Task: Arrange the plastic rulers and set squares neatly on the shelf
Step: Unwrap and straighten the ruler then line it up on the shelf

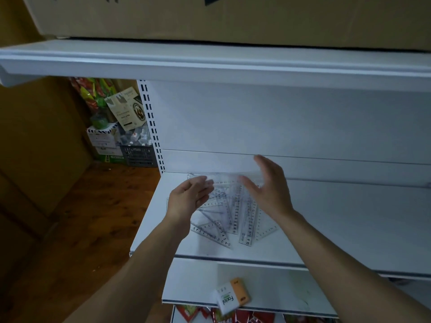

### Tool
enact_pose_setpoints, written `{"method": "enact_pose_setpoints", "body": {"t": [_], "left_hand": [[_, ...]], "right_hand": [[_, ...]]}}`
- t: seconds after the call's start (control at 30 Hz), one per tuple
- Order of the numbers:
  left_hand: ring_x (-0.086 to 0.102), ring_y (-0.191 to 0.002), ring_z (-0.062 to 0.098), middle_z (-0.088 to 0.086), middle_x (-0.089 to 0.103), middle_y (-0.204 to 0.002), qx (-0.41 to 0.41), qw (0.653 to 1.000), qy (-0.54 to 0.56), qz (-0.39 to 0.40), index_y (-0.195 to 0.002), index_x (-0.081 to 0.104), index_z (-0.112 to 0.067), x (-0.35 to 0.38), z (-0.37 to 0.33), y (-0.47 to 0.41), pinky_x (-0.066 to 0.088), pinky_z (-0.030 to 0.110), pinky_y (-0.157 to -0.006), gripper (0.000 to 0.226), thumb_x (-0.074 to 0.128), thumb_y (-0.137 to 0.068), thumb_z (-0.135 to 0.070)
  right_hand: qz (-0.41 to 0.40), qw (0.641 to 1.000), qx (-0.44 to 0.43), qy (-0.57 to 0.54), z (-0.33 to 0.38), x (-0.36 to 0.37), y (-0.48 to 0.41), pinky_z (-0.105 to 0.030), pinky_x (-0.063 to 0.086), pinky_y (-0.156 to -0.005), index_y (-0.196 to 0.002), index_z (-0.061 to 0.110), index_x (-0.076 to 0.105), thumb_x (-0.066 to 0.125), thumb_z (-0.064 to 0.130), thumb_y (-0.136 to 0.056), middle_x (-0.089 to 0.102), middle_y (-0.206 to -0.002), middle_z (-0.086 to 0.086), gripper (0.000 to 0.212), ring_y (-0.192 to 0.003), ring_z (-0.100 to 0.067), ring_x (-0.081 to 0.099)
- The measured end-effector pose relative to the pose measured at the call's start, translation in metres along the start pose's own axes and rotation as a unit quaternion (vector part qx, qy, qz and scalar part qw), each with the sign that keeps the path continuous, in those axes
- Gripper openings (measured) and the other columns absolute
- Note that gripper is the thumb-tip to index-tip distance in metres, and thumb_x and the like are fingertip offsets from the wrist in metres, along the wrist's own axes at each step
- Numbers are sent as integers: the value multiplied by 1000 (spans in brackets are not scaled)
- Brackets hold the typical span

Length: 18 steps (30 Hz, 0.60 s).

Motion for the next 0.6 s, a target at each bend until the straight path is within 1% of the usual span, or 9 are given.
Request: {"method": "enact_pose_setpoints", "body": {"t": [0.03, 0.07, 0.13, 0.2, 0.27, 0.33, 0.4, 0.5, 0.6], "left_hand": [[70, -97, 17, 4, 74, -102, 4, 1000, 0, 7, -108, 66, -9, 0, 0, 1, 51, 31, -92, 19, 60, -93, -20], [70, -98, 17, 4, 74, -102, 8, 1000, 1, 13, -108, 66, -9, 0, 1, 2, 51, 31, -92, 20, 61, -92, -21], [70, -98, 18, 5, 74, -103, 10, 1000, 2, 17, -109, 66, -10, -1, 3, 3, 51, 31, -92, 22, 61, -92, -22], [69, -99, 17, 5, 73, -104, 10, 1000, 10, 20, -110, 66, -10, -3, 4, 5, 51, 31, -92, 22, 60, -93, -23], [69, -100, 17, 5, 73, -105, 10, 999, 21, 25, -110, 65, -11, -3, 5, 7, 50, 30, -91, 21, 58, -94, -22], [69, -101, 17, 5, 73, -106, 10, 999, 26, 31, -110, 65, -11, -3, 7, 8, 50, 30, -91, 20, 57, -95, -22], [69, -101, 17, 5, 73, -106, 12, 999, 26, 35, -109, 65, -11, -3, 9, 9, 50, 30, -92, 19, 57, -95, -21], [70, -98, 19, 8, 73, -102, 26, 999, 8, 27, -107, 66, -8, -2, 13, 12, 52, 31, -91, 18, 59, -93, -19], [71, -94, 18, 7, 74, -98, 38, 999, -5, 18, -105, 66, -6, 2, 17, 15, 52, 30, -88, 18, 59, -93, -17]], "right_hand": [[14, 995, 79, -59, -5, -2, 1, -32, 38, -103, -140, 19, 42, 59, 57, -84, 47, -141, 3, 70, -128, -16, 43], [35, 980, 153, -123, -9, -2, 3, -31, 41, -97, -141, 24, 39, 61, 56, -83, 47, -139, 7, 70, -123, -13, 48], [49, 940, 242, -236, -11, -3, 8, -30, 49, -84, -137, 28, 39, 66, 51, -82, 52, -131, 14, 66, -105, -10, 58], [21, 926, 262, -271, -15, -6, 11, -31, 53, -81, -133, 27, 43, 70, 42, -81, 54, -124, 14, 61, -92, -9, 63], [2, 905, 286, -315, -18, -8, 15, -29, 55, -77, -129, 22, 47, 72, 34, -82, 58, -117, 8, 55, -84, -11, 66], [14, 868, 316, -382, -19, -6, 20, -27, 54, -70, -119, 13, 54, 72, 27, -83, 66, -106, -4, 42, -80, -14, 69], [41, 850, 324, -413, -15, -7, 26, -27, 54, -69, -102, 9, 62, 72, 23, -84, 71, -95, -10, 24, -79, -15, 69], [14, 856, 315, -409, -12, -13, 36, -29, 56, -74, -86, 10, 62, 72, 19, -83, 73, -87, -9, 14, -80, -16, 69], [-28, 862, 315, -395, -10, -22, 44, -28, 55, -74, -85, 10, 62, 72, 18, -83, 73, -85, -8, 13, -78, -15, 68]]}}
Point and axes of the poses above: each hand's wrist, its own y-axis away from the middle knuckle, its own x-axis out of the palm, z = x × y, the point moved 4 cm from there along -y, towards the middle knuckle
